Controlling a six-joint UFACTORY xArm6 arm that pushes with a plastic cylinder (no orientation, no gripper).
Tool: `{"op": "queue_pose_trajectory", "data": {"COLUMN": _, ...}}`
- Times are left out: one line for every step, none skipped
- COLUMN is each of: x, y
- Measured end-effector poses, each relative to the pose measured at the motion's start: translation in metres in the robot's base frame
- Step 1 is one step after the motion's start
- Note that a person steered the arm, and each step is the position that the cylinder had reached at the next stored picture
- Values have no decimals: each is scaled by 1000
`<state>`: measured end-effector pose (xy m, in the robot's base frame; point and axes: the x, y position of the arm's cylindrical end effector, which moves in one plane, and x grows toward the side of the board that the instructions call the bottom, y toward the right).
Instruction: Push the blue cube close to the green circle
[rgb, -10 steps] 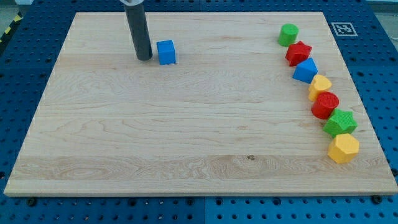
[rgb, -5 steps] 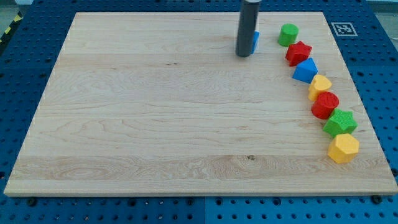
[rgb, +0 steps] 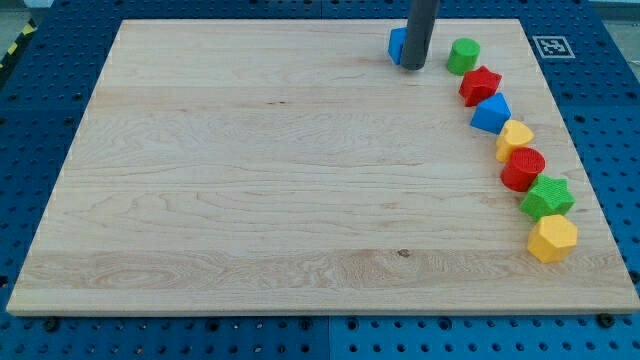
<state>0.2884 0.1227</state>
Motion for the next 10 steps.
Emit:
{"op": "queue_pose_trajectory", "data": {"x": -6, "y": 0}}
{"op": "queue_pose_trajectory", "data": {"x": -6, "y": 0}}
{"op": "queue_pose_trajectory", "data": {"x": -10, "y": 0}}
{"op": "queue_pose_trajectory", "data": {"x": -19, "y": 0}}
{"op": "queue_pose_trajectory", "data": {"x": -19, "y": -1}}
{"op": "queue_pose_trajectory", "data": {"x": -4, "y": -30}}
{"op": "queue_pose_trajectory", "data": {"x": -8, "y": -71}}
{"op": "queue_pose_trajectory", "data": {"x": -30, "y": -61}}
{"op": "queue_pose_trajectory", "data": {"x": -40, "y": -54}}
{"op": "queue_pose_trajectory", "data": {"x": -55, "y": -54}}
